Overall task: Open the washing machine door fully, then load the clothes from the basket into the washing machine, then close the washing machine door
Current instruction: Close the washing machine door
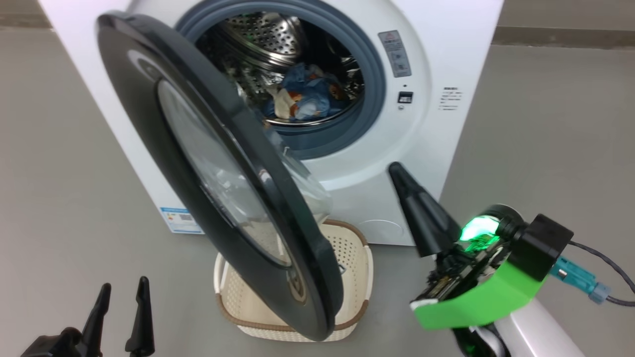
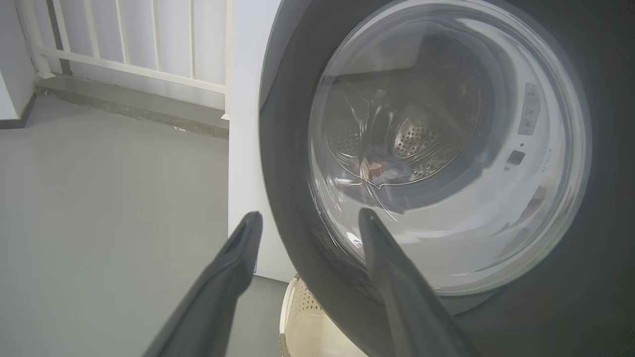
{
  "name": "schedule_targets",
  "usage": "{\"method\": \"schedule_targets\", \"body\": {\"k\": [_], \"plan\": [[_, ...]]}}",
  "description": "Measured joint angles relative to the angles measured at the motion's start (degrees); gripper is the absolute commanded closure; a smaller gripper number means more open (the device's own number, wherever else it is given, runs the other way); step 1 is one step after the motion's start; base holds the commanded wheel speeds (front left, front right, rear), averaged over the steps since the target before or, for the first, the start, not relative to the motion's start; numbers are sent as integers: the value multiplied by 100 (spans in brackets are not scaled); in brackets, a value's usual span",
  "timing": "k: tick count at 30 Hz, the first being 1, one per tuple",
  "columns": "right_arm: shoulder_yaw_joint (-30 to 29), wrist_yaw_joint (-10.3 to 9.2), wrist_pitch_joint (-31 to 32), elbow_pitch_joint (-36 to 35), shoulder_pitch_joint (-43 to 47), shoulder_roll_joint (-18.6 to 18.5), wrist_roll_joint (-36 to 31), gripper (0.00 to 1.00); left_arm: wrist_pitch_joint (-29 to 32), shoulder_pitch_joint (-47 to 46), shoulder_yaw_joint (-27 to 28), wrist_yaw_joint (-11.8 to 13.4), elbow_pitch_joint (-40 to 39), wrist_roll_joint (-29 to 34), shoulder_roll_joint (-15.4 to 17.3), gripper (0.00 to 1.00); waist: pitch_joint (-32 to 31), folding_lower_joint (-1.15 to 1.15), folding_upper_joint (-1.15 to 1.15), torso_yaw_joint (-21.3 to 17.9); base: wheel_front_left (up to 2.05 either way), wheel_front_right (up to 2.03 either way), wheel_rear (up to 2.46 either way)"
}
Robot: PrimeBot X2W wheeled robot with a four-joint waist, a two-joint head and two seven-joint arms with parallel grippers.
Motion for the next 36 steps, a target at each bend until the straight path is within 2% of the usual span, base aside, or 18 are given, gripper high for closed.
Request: {"method": "schedule_targets", "body": {"k": [3,6,12,16,26,36], "plan": [[446,0,-1,-443,-85,-120,52,100,0,1,-10,0,20,0,-30,0,-8,0,0,130,0,0,0],[1051,0,-1,-602,-178,-367,172,100,0,-1,-21,0,40,-1,-42,0,-25,0,0,242,0,0,0],[1793,0,-1,-419,-218,-755,393,100,0,-1,-49,0,77,-44,-53,0,-68,0,0,417,0,0,0],[2251,0,0,-4,-309,-977,452,100,0,-1,-71,0,110,-47,-67,0,-91,0,0,555,0,0,0],[2988,0,1,1290,-422,-1144,990,100,0,1,-79,0,142,-89,-88,0,-90,0,0,860,0,0,0],[3036,2,1,1947,-627,-1135,1156,100,0,0,-78,0,133,-114,-89,0,16,0,0,912,0,0,0]]}}
